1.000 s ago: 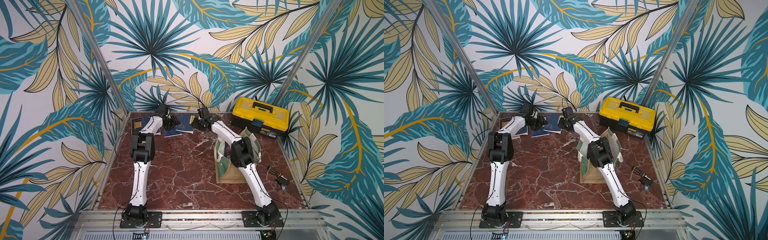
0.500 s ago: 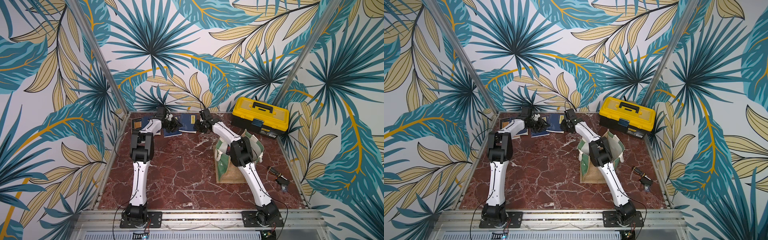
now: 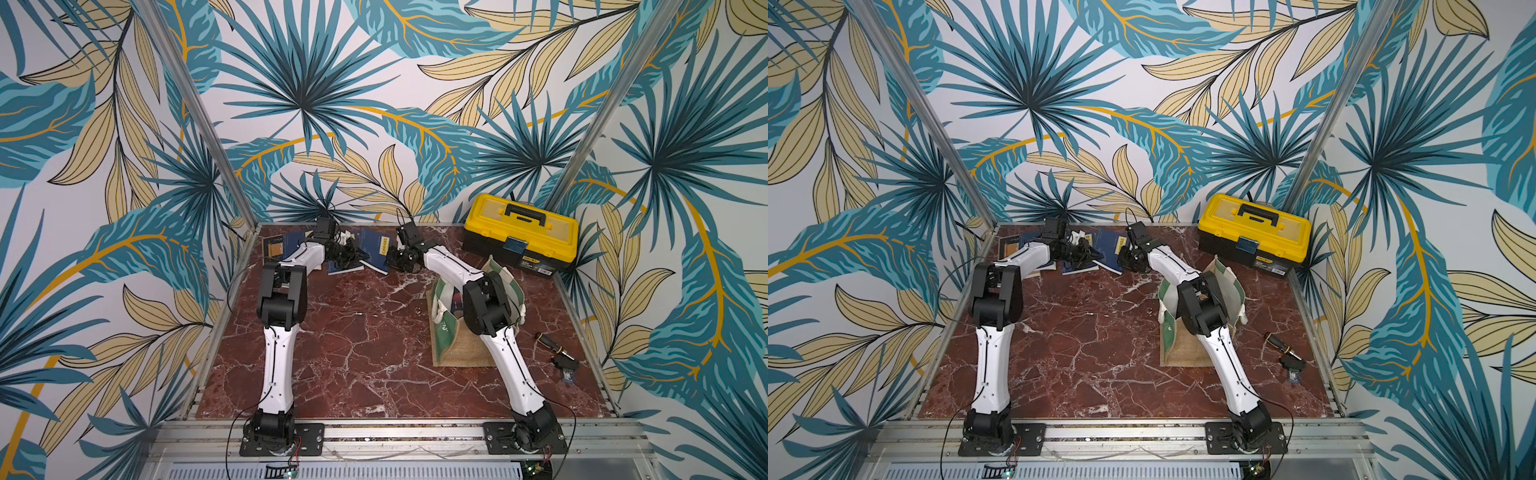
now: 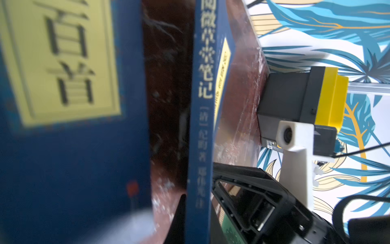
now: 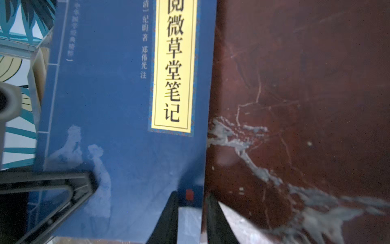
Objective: Put the books into the canvas bag
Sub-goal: Pick up the book from the center of the board.
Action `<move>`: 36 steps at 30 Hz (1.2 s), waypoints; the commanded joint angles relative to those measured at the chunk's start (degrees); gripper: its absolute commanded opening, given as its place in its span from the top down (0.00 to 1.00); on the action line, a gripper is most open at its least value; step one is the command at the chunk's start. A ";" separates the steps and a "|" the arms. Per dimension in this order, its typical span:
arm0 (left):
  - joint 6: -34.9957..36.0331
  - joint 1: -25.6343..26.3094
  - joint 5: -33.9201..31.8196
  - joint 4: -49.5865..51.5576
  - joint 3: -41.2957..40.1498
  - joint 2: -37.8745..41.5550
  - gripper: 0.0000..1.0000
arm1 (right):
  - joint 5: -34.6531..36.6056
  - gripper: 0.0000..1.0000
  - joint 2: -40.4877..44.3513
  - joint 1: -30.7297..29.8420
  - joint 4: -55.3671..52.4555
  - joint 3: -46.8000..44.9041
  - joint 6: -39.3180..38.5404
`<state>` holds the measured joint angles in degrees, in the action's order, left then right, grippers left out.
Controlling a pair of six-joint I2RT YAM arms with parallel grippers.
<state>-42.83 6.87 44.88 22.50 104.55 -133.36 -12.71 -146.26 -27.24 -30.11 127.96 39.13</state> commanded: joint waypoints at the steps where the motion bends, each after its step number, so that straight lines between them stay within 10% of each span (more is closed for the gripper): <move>1: 2.45 0.60 -1.63 -1.10 -3.77 9.80 1.00 | 2.29 0.66 6.37 -1.69 -5.31 -1.28 -3.91; 16: 15.49 -0.45 -11.71 11.07 -18.62 46.13 1.00 | 22.72 0.48 33.17 -14.22 -17.14 -6.18 -18.44; 36: 6.89 -0.46 8.61 -2.08 -42.91 79.69 1.00 | 6.18 0.37 68.58 -16.00 9.51 -43.35 -5.58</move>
<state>-32.82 6.66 49.93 27.14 64.53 -55.94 -1.08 -77.47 -43.11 -26.65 86.70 30.79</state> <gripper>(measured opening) 0.119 0.629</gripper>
